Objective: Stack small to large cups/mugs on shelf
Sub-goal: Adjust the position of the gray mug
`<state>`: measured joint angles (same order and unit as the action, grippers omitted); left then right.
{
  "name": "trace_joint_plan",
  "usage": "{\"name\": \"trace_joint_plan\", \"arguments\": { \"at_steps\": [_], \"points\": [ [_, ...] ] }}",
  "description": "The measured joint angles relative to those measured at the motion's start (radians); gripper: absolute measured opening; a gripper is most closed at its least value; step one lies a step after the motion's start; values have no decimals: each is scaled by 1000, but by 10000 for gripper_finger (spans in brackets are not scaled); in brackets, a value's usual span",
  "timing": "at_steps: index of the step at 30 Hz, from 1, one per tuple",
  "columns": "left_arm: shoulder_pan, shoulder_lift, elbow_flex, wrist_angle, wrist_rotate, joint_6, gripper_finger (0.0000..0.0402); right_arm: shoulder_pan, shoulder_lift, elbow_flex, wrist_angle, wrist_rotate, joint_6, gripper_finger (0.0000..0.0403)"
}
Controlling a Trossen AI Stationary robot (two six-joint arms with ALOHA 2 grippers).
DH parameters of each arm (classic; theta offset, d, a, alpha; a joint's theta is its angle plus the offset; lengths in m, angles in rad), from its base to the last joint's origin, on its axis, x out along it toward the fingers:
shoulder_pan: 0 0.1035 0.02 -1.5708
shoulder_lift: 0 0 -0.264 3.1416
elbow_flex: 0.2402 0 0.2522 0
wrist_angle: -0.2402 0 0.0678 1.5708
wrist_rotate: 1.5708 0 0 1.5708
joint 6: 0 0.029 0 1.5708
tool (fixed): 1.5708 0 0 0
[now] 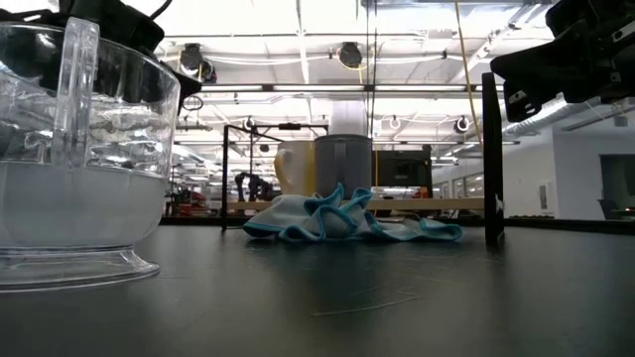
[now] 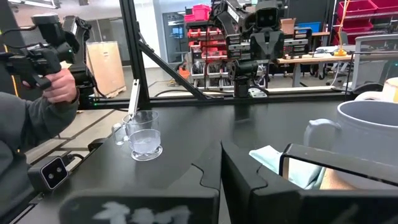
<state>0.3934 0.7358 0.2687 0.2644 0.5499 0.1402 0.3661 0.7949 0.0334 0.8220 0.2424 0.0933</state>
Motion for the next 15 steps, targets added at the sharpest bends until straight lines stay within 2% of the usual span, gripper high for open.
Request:
{"name": "trace_joint_plan", "arguments": {
  "at_steps": [6,12,15],
  "points": [
    [11,-90,-1,-16,-12,-4,0,0,0,0,-1,0,10,0],
    [7,-243,-1,-115,-99,-89,0,0,0,0,-4,0,18,0],
    [-13,-297,-1,-151,-187,-130,0,0,0,0,-3,0,18,0]
  ]
}}
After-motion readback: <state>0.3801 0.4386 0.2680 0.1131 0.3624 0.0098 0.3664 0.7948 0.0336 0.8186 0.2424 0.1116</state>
